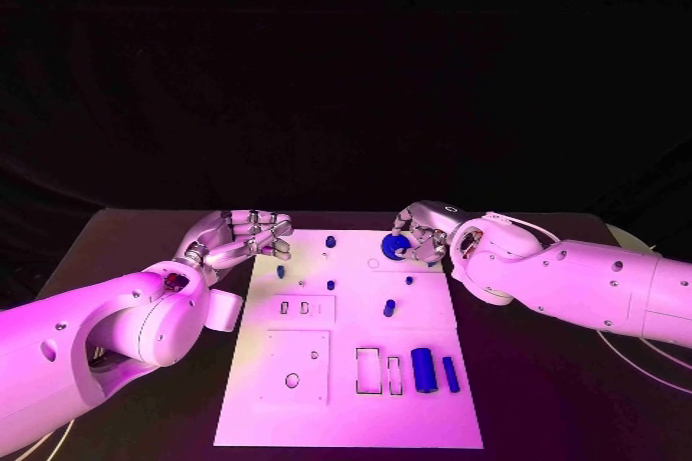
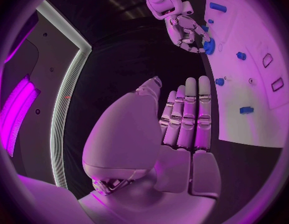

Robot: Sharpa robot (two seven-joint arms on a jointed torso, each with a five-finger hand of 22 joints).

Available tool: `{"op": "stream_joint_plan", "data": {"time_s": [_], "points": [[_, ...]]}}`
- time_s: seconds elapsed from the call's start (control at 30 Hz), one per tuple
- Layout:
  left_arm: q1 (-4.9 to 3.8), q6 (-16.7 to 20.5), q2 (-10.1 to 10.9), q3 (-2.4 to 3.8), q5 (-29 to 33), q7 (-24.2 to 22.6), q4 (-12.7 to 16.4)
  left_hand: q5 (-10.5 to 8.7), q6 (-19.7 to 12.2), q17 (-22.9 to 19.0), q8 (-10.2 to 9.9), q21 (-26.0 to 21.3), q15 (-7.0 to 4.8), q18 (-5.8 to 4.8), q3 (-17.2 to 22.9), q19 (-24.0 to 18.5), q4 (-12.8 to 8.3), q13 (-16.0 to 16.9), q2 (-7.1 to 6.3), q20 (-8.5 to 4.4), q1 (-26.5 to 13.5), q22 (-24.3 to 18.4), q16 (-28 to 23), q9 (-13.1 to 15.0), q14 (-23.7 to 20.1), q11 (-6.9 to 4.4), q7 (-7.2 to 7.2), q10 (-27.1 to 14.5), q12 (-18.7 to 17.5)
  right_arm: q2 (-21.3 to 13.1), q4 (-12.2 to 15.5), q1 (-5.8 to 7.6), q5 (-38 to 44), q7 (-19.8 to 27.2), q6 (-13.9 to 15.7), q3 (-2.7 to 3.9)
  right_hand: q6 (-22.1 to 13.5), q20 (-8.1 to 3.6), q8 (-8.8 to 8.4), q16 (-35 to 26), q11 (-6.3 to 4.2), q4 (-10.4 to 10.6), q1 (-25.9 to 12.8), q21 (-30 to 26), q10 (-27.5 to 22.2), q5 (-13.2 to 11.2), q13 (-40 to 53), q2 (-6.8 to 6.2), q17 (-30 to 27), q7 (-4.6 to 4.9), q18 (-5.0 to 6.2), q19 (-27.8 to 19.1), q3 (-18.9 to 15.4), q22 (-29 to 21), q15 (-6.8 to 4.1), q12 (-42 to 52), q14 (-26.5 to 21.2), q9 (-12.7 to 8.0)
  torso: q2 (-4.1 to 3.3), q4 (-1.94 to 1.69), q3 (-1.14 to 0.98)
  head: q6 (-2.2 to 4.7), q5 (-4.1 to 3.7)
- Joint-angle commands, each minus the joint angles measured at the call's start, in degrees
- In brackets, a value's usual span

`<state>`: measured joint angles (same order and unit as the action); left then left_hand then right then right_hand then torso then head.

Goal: Assemble the parts on the task board

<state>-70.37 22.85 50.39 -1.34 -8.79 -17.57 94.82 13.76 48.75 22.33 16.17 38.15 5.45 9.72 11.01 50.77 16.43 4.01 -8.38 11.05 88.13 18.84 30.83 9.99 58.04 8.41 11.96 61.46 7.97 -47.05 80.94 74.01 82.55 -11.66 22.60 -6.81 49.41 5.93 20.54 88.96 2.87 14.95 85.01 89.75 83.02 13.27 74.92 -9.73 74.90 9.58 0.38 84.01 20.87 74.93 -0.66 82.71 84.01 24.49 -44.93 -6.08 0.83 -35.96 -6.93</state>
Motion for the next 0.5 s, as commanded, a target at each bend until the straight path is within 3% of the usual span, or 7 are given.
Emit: {"op": "stream_joint_plan", "data": {"time_s": [0.03,0.23,0.33,0.5], "points": [[-0.14,-0.86,-0.07,0.04,-0.24,-0.22,0.03,-0.27,-0.3,0.05,0.01,0.26,-0.04,0.54,0.31,-0.35,0.07,0.04,-0.48,-0.03,-0.01,0.09,0.4,-0.07,-0.24,0.31,0.19,-0.03,-0.26,-0.1,0.94,-0.05,4.74,0.64,5.52,0.01,3.95,-0.6,0.88,0.39,-0.22,0.06,-0.87,0.25,0.4,-0.61,7.28,0.23,12.57,-2.41,-0.38,5.99,0.54,15.07,-0.42,0.38,5.46,0.08,0.0,0.02,0.02,0.15,0.08],[-0.14,-0.87,-0.09,0.03,-0.24,-0.26,-0.02,-0.26,-0.29,0.08,0.02,0.32,-0.05,0.55,0.37,-0.38,0.05,0.04,-0.43,-0.02,0.02,0.13,0.43,-0.07,-0.26,0.31,0.19,-0.03,-0.27,-0.65,4.21,0.17,7.18,0.53,7.95,0.16,4.35,-0.72,0.85,0.41,-0.32,0.15,-1.56,0.25,0.48,-1.11,7.33,-0.19,12.66,-2.55,-0.38,5.99,0.95,15.07,-0.52,0.42,5.48,0.03,0.05,0.04,0.12,0.23,0.09],[-0.13,-0.84,-0.09,0.03,-0.24,-0.29,-0.06,-0.26,-0.29,0.08,0.02,0.32,-0.05,0.55,0.37,-0.38,0.05,0.04,-0.43,-0.02,0.02,0.13,0.43,-0.07,-0.26,0.31,0.19,-0.03,-0.27,-0.26,6.23,0.39,8.58,0.38,8.14,0.23,4.43,-0.76,0.83,0.42,-0.36,0.19,-1.81,0.25,0.41,-1.2,7.23,-0.34,12.68,-2.57,-0.38,5.99,1.06,15.07,-0.56,0.33,5.49,0.03,0.05,0.08,0.09,0.22,0.2],[-0.13,-0.82,-0.13,0.03,-0.22,-0.34,-0.14,-0.26,-0.29,0.08,0.02,0.32,-0.05,0.55,0.37,-0.38,0.05,0.04,-0.43,-0.02,0.02,0.13,0.43,-0.07,-0.26,0.31,0.19,-0.03,-0.27,1.85,6.99,0.54,9.91,-0.01,7.4,0.26,4.42,-0.78,0.76,0.42,-0.37,0.24,-2.01,0.25,0.41,-1.3,7.23,-0.46,12.69,-2.57,-0.38,5.99,1.14,15.07,-0.57,0.32,5.49,0.0,0.04,-0.04,0.15,0.22,0.22]]}}
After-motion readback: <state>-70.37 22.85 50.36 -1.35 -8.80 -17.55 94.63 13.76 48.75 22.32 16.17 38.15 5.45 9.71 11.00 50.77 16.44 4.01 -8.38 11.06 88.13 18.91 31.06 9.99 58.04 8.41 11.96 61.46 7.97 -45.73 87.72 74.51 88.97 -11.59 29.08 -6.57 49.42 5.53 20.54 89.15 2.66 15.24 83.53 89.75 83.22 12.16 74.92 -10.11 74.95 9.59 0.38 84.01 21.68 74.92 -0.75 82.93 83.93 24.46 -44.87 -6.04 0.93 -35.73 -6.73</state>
